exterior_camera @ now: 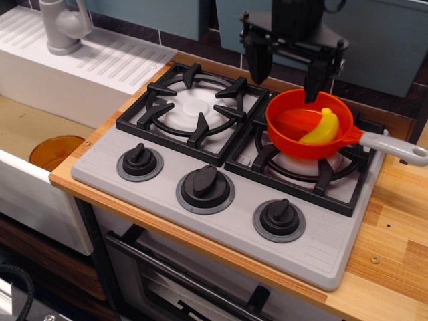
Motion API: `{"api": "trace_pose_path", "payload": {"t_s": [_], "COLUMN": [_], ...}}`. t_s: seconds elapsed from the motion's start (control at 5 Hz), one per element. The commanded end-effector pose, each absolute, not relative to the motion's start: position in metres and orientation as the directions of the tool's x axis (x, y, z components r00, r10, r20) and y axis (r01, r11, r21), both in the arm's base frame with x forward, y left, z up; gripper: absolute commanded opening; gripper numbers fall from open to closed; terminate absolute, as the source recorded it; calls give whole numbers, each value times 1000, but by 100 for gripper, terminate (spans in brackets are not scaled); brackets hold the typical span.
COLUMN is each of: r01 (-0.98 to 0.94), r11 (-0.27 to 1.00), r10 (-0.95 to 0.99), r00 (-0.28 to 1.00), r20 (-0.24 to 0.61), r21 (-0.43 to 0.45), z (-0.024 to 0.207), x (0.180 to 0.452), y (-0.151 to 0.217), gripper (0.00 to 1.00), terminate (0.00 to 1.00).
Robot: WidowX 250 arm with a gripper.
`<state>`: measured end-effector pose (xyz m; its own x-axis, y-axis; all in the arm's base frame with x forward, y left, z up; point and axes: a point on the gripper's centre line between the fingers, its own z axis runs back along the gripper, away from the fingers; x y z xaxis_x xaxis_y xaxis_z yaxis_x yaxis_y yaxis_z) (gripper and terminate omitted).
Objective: End effector transition from object to pot or pan
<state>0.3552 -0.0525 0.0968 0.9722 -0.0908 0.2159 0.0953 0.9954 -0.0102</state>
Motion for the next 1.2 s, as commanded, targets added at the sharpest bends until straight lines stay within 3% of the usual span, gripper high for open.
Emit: {"api": "trace_pose_path", "payload": {"t_s": [0.0, 0.4, 0.8, 1.0], "r01": [97, 121, 123, 123], "r11": [995, 993, 992, 992], "r10": [-94, -108, -107, -107], "r00": [946, 918, 914, 914], "r20": [311, 380, 391, 391], "r21": [6, -10, -17, -17], "z": [82, 53, 46, 46], "x": [359, 356, 359, 359], "y": [-48, -48, -49, -49], "gripper": [100, 100, 100, 100], "terminate": [0, 0, 0, 100]}}
